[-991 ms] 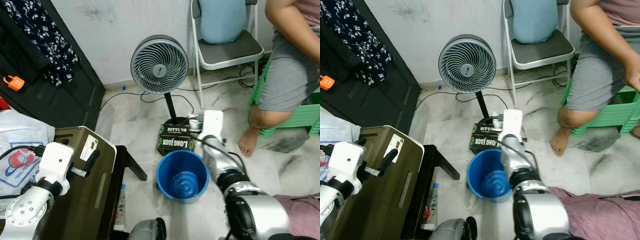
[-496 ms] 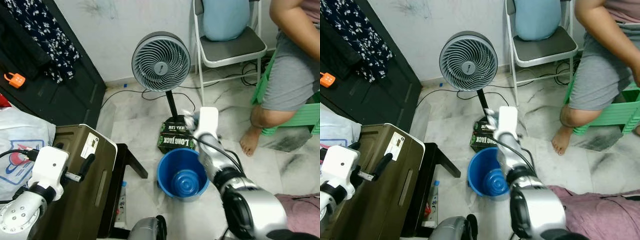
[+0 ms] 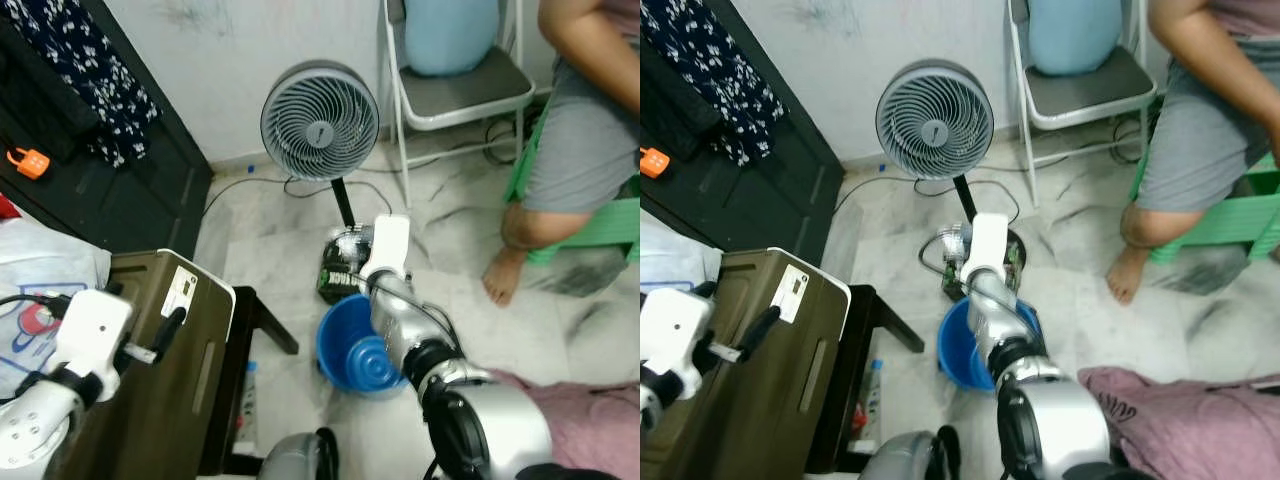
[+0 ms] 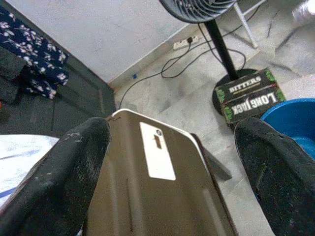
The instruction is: Clean up the room
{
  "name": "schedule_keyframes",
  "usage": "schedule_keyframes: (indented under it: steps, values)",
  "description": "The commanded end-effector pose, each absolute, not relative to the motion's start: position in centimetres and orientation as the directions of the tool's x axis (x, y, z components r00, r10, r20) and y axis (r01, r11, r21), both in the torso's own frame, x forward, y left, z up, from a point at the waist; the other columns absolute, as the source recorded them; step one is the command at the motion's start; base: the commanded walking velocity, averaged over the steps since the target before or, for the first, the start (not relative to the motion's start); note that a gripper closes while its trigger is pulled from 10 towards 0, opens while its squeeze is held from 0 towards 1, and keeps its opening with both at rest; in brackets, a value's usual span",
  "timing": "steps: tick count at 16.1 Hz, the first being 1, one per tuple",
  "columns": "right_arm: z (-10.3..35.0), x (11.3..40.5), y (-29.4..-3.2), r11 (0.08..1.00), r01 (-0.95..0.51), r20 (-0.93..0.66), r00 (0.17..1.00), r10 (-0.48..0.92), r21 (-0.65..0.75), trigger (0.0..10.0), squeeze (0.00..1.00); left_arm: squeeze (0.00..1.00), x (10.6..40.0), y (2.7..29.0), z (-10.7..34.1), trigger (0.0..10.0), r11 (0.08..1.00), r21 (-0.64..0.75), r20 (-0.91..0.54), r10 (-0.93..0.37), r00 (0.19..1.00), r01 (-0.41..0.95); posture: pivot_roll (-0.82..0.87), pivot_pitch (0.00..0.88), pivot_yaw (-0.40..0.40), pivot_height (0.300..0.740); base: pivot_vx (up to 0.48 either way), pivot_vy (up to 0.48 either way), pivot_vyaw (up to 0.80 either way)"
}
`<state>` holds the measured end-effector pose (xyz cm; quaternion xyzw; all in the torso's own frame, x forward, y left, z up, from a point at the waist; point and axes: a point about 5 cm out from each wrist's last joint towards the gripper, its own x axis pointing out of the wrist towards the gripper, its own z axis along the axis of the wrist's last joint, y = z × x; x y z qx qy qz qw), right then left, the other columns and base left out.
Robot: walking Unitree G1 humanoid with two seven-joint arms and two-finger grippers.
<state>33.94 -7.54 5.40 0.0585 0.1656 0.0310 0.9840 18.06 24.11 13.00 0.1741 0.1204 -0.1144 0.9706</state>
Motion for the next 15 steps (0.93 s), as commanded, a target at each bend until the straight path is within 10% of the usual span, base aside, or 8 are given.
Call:
schedule_keyframes:
  steps: [1,12,13,15]
  values:
    - [5.0,33.4,-6.4,0.988,-0.045,-0.348,0.933,0.095,0.148,10.0,0.00,0.00,17.5,25.2,13.4,10.0,0.907,0.335,-0.300,-0.155,0.941,0.256,0.32,0.162,0.294,0.740,0.000,0.000,0.00]
    - [3.3,32.6,-7.9,0.995,0.064,-0.441,0.897,-0.023,0.078,10.0,0.02,0.00,15.5,26.3,14.3,10.0,0.890,0.344,-0.378,-0.160,0.912,0.299,0.34,0.218,0.327,0.740,0.000,0.000,0.00]
    - [3.3,32.6,-8.1,0.994,0.078,-0.437,0.899,-0.034,0.082,10.0,1.00,0.00,15.5,26.3,14.3,10.0,0.890,0.342,-0.380,-0.161,0.911,0.301,0.34,0.218,0.327,0.740,0.000,0.000,0.00]
    - [3.5,32.8,-8.2,0.993,0.085,-0.427,0.903,-0.043,0.079,10.0,1.00,0.00,15.5,26.3,14.3,10.0,0.890,0.340,-0.383,-0.163,0.909,0.303,0.33,0.216,0.327,0.740,0.000,0.000,0.00]
